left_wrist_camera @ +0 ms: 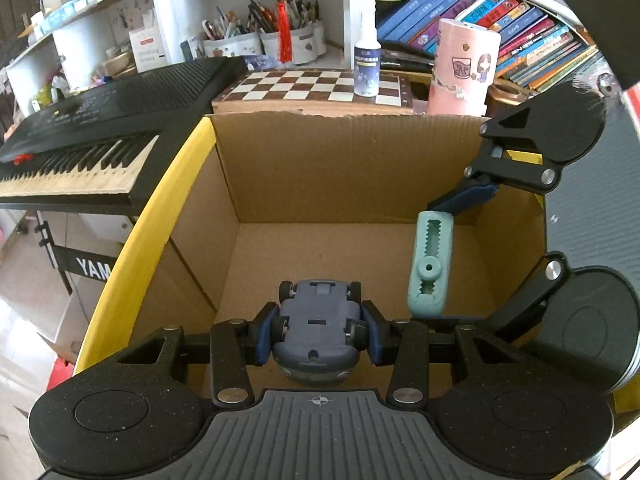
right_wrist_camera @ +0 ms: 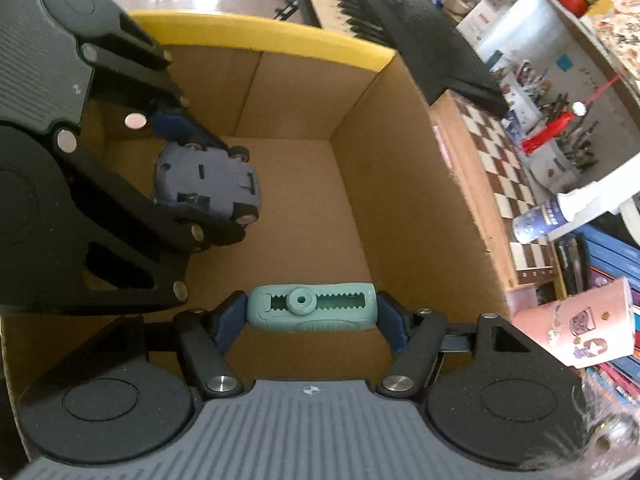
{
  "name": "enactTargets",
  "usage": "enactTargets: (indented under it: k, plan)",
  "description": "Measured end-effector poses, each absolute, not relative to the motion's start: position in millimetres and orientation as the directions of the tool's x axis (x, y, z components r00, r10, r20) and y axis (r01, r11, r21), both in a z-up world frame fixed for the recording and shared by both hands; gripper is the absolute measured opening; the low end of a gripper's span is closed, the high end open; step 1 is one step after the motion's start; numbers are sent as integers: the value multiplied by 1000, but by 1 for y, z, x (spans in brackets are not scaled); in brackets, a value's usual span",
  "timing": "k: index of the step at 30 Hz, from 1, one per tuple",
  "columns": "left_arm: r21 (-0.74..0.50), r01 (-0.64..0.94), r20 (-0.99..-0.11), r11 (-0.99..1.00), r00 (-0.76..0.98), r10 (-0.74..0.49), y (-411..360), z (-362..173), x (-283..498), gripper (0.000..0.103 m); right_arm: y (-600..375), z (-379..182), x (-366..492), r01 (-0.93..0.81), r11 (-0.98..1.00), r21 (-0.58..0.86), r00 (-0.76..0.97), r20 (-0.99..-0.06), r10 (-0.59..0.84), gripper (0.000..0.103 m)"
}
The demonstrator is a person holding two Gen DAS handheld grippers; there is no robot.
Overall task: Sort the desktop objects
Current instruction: 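Open the left tool over the box while the right tool releases the mint-green toy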
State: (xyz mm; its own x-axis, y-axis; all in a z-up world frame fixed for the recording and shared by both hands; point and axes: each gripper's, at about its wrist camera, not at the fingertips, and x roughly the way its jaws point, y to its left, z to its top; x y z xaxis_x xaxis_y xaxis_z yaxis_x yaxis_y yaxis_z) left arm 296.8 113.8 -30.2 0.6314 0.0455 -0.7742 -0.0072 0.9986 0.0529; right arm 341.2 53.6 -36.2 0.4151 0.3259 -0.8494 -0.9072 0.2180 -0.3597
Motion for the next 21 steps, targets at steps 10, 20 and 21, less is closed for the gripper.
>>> enactTargets:
  k: [10,20,21]
  plan:
    - [63,-5,-771,998,635,52,113,-29,300,43,61,-42,348,-912,190,-363,406,-861,305,67]
    - [101,2,-715,995,696,71,106,-12,294,54,51,-32,347,-894,272,-356,435,-834,339,68]
    - [101,2,-710,995,700,71,106,-11,293,54,48,-29,346,-891,281,-356,440,-829,346,68]
